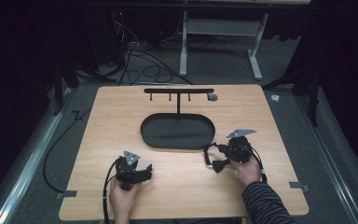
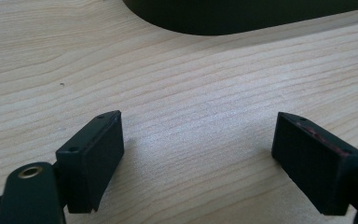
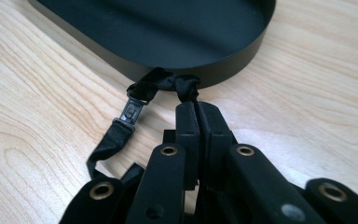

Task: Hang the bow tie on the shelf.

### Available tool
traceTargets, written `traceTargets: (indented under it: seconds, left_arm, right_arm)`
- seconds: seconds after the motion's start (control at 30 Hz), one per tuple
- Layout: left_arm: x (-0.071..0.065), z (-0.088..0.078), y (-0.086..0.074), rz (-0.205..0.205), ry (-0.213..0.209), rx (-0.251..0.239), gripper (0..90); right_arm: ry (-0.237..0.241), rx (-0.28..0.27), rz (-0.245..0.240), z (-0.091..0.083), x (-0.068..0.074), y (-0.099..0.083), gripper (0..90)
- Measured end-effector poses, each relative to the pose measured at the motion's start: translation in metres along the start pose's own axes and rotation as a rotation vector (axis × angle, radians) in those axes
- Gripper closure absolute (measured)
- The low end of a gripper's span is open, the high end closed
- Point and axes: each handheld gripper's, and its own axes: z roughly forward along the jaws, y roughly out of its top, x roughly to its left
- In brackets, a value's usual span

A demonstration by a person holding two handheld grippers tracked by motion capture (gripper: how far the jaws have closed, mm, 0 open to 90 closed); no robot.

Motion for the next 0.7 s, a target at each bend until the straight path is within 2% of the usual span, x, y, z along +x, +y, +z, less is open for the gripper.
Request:
traceTargets:
  seconds: [0.5, 0.6, 0.7]
  left_arm:
    - [0.0, 0.0, 0.0, 0.0, 0.0, 0.0, 17.0]
    - [0.0, 0.0, 0.0, 0.0, 0.0, 0.0, 17.0]
    - [0.0, 0.0, 0.0, 0.0, 0.0, 0.0, 17.0]
  right_arm:
    - [0.015, -0.047, -0.001, -0.017, 0.001, 0.012, 89.4]
    - [0.012, -0.059, -0.019, -0.025, 0.002, 0.013, 89.4]
    - [0.005, -0.071, -0.017, -0.031, 0.001, 0.015, 89.4]
